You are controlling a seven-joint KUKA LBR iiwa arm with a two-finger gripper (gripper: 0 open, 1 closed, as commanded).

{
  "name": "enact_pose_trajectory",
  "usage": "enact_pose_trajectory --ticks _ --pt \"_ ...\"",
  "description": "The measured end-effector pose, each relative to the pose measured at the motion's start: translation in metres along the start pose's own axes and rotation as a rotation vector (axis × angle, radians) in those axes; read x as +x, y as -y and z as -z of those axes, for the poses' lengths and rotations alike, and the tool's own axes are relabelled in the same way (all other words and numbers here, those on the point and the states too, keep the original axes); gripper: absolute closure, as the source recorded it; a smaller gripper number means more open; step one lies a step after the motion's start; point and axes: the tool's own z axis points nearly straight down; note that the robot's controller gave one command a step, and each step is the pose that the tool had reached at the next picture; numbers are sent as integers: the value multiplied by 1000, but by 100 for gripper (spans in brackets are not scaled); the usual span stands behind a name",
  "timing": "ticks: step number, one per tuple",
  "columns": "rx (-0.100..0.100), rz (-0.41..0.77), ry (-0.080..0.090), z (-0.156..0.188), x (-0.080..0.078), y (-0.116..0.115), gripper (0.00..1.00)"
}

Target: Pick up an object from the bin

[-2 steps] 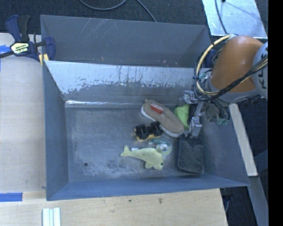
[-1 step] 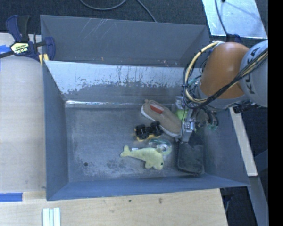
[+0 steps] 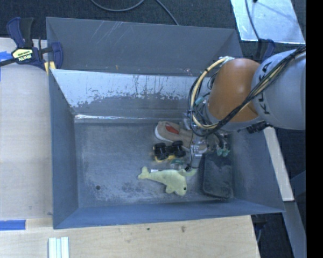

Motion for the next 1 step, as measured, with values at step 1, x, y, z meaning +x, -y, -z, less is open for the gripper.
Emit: enact_pose_trajectory --ticks 1 --pt "6 110 -10 -6 -3 -32 0"
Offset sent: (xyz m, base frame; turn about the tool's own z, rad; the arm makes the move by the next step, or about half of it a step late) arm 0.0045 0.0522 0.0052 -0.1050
